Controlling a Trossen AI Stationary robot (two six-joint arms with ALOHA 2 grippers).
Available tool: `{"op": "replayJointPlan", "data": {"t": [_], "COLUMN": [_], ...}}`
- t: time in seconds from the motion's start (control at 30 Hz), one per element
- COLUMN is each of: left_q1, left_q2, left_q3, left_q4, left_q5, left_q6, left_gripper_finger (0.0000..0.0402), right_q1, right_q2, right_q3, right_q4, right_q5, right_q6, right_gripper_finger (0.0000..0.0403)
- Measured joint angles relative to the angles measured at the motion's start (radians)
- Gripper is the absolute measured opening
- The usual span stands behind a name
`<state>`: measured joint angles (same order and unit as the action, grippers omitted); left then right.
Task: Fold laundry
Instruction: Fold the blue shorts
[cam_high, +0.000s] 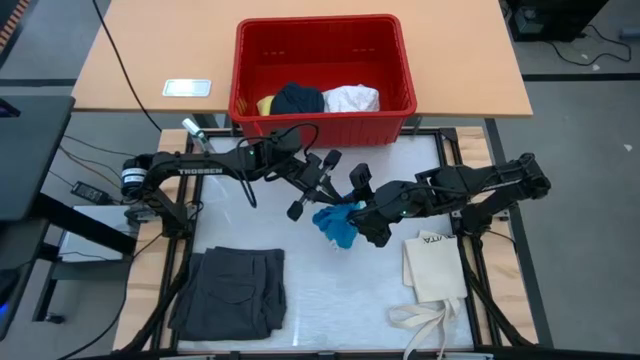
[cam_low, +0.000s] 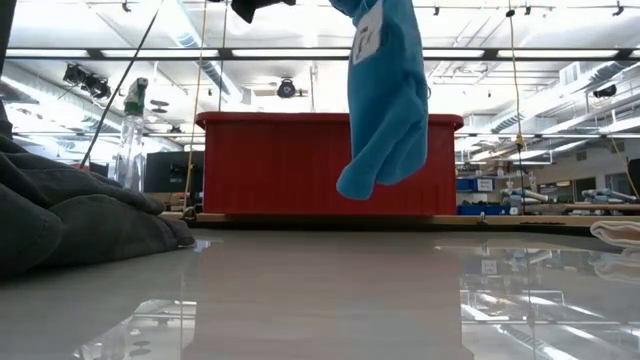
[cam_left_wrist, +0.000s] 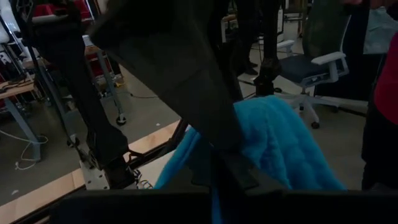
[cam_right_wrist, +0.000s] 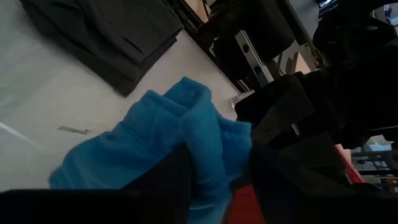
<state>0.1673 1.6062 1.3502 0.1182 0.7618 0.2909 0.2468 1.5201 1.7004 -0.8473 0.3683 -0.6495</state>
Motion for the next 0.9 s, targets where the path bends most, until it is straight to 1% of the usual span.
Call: {"op": "replayJointPlan", "data": {"t": [0.27, 0.3, 0.33, 0.4, 0.47, 0.53, 0.63, 0.7, 0.73, 0.8, 0.9], "left_q1": [0.015, 0.019, 0.028, 0.059, 0.105, 0.162, 0.241, 0.275, 0.288, 0.303, 0.297], "left_q2": [0.0, 0.0, 0.0, -0.001, -0.015, -0.035, -0.066, -0.097, -0.112, -0.129, -0.124], "left_q3": [0.0, 0.0, 0.0, 0.0, 0.002, 0.003, 0.0, 0.0, 0.0, 0.005, 0.002], "left_q4": [0.036, 0.034, 0.035, 0.036, 0.001, -0.081, -0.215, -0.261, -0.279, -0.284, -0.29], "left_q5": [0.007, 0.0, -0.011, -0.031, -0.042, -0.042, -0.028, -0.016, -0.018, -0.068, -0.128], "left_q6": [-0.043, -0.065, -0.105, -0.226, -0.351, -0.428, -0.439, -0.438, -0.446, -0.49, -0.535], "left_gripper_finger": [0.0007, 0.0008, 0.001, 0.0019, 0.0034, 0.0055, 0.0093, 0.0117, 0.0128, 0.0148, 0.0174], "right_q1": [0.002, 0.001, 0.001, 0.001, -0.003, -0.009, -0.027, -0.035, -0.036, -0.034, -0.033], "right_q2": [-0.003, -0.003, -0.004, -0.015, -0.036, -0.07, -0.126, -0.148, -0.157, -0.175, -0.193], "right_q3": [0.0, 0.0, 0.0, 0.0, -0.001, -0.002, 0.0, -0.006, -0.016, -0.036, -0.05], "right_q4": [0.005, 0.003, -0.001, -0.006, -0.013, -0.069, -0.187, -0.278, -0.293, -0.293, -0.244], "right_q5": [0.001, 0.011, 0.032, 0.084, 0.128, 0.198, 0.336, 0.42, 0.456, 0.497, 0.497], "right_q6": [-0.002, 0.007, 0.027, 0.088, 0.175, 0.303, 0.633, 0.824, 0.881, 0.957, 1.035], "right_gripper_finger": [0.0038, 0.0028, 0.0027, 0.0027, 0.0027, 0.0027, 0.0027, 0.0027, 0.0027, 0.0027, 0.0027]}}
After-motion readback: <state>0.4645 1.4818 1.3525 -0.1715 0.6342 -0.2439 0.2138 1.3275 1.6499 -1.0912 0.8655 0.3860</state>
